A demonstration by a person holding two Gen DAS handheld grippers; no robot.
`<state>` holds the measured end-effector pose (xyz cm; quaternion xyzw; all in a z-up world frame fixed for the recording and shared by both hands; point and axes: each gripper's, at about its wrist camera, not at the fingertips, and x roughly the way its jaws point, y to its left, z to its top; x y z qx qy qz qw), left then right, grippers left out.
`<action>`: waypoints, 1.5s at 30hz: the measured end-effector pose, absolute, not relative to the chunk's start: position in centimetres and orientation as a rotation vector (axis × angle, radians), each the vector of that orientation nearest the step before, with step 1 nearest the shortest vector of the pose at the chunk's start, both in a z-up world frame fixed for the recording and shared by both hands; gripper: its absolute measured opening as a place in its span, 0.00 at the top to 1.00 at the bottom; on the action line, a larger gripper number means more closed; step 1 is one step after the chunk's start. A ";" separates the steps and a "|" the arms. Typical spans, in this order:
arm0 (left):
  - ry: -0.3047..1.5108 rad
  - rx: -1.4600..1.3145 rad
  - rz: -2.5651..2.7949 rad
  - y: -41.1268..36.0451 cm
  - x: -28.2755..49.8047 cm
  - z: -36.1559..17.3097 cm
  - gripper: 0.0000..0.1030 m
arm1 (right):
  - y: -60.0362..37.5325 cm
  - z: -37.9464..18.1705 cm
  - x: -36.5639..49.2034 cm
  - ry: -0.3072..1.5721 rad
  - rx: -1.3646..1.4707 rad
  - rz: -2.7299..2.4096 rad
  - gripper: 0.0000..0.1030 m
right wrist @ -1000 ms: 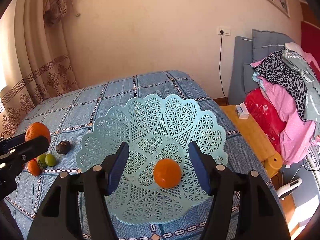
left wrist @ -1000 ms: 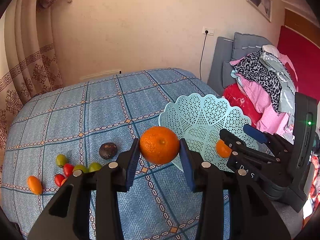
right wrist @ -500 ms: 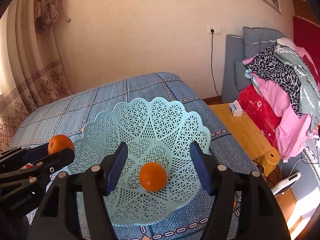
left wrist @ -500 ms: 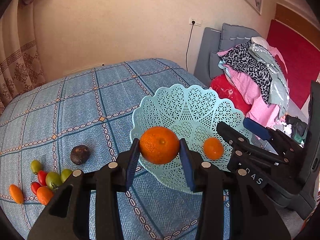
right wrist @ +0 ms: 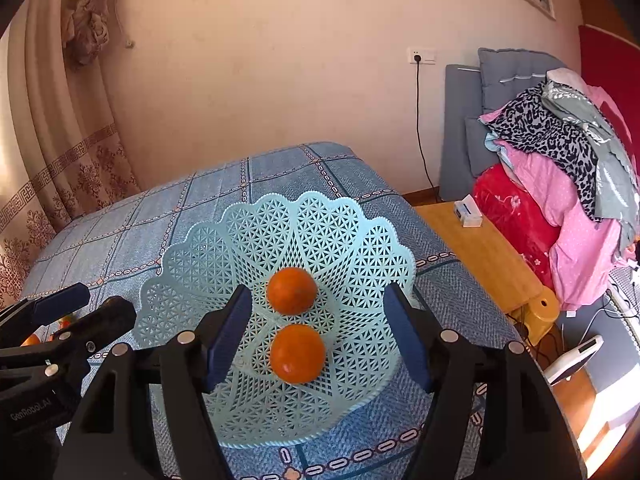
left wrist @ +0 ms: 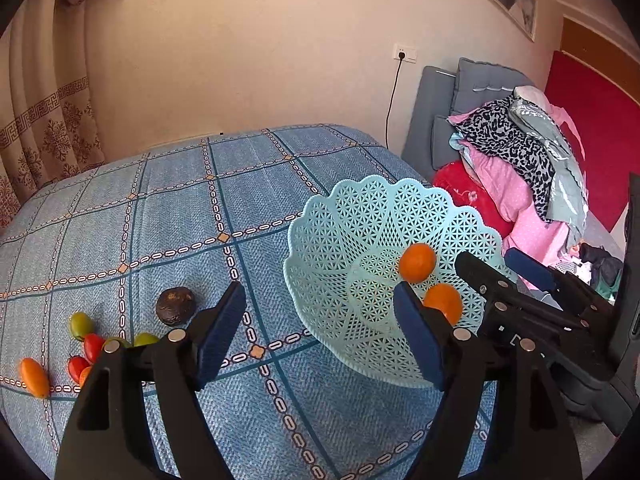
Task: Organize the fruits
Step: 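Lower the orange into the blue basket and open the left tool, then move both open tools back toward the remaining fruit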
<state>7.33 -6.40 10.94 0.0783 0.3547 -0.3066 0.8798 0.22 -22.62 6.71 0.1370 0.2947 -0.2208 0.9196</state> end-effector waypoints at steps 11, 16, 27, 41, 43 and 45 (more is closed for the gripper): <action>0.695 0.144 -0.582 -3.7 7.2 12.9 0.15 | -21.8 6.9 0.1 0.599 0.284 -0.432 0.34; 0.689 0.132 -0.563 -2.5 7.2 13.6 0.15 | -21.1 7.4 0.0 0.585 0.278 -0.415 0.34; 0.666 0.087 -0.489 1.1 7.6 15.1 0.15 | -19.0 7.8 0.4 0.586 0.255 -0.362 0.33; 0.621 0.031 -0.391 6.4 8.2 16.8 0.15 | -16.5 8.2 0.8 0.588 0.229 -0.311 0.33; 0.618 0.018 -0.371 7.3 8.5 17.0 0.15 | -16.0 8.2 1.0 0.592 0.223 -0.300 0.32; 0.615 0.008 -0.351 8.3 8.7 17.1 0.15 | -15.4 8.2 1.2 0.595 0.218 -0.289 0.32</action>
